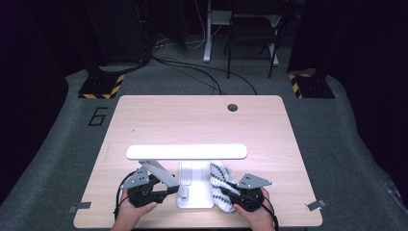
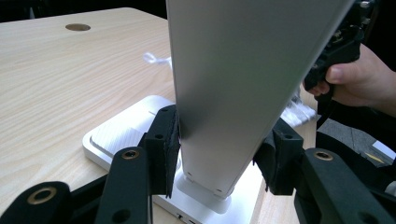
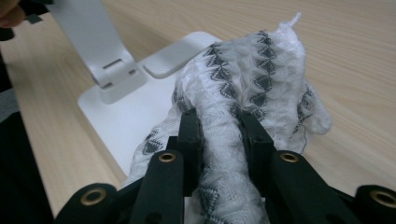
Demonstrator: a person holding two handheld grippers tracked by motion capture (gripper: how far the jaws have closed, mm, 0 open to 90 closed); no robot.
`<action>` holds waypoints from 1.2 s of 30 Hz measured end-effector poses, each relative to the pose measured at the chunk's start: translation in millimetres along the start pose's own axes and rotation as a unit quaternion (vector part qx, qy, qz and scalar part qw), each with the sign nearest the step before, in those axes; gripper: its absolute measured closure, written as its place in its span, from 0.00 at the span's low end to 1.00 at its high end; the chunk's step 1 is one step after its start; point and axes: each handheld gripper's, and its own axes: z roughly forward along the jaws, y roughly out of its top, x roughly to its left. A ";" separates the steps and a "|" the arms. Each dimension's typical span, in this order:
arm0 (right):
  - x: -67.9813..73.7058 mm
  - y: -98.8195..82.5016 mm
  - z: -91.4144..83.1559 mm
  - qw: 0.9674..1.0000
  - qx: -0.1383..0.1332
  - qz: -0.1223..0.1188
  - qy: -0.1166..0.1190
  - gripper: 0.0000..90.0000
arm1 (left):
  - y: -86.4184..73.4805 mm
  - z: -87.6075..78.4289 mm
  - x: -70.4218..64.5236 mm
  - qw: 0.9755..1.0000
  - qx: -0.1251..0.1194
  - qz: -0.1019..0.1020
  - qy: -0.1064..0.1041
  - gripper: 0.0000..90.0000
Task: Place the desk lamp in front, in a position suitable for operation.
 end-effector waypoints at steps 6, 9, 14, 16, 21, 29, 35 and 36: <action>11.7 2.3 10.3 1.000 -0.009 -0.009 0.028 0.81 | 0.3 -0.3 -0.6 1.000 0.003 0.004 0.003 0.60; 14.6 1.7 15.0 0.999 -0.004 -0.012 0.038 0.80 | 0.4 -0.5 -0.6 1.000 0.005 0.003 -0.001 0.60; 20.8 -3.0 26.2 0.998 0.034 -0.042 0.033 0.79 | 0.0 0.2 -2.1 1.000 0.002 0.005 0.000 0.60; 24.8 -4.7 30.2 0.996 0.050 -0.064 0.026 0.79 | 0.0 0.2 -2.9 1.000 0.002 0.005 0.001 0.60; 23.8 -6.7 33.9 0.996 0.052 -0.059 0.030 0.79 | -0.4 -0.6 -2.5 1.000 0.004 0.007 0.000 0.60; 19.6 -7.7 35.9 0.997 0.047 -0.058 0.032 0.79 | -0.6 -0.2 -3.2 1.000 0.001 0.005 0.003 0.60; 19.2 -6.5 37.3 0.997 0.046 -0.064 0.028 0.79 | -0.5 0.9 -4.1 1.000 -0.001 0.002 0.005 0.60; 18.9 -6.3 37.7 0.997 0.046 -0.062 0.029 0.79 | -0.4 0.8 -4.2 1.000 0.000 0.002 0.006 0.60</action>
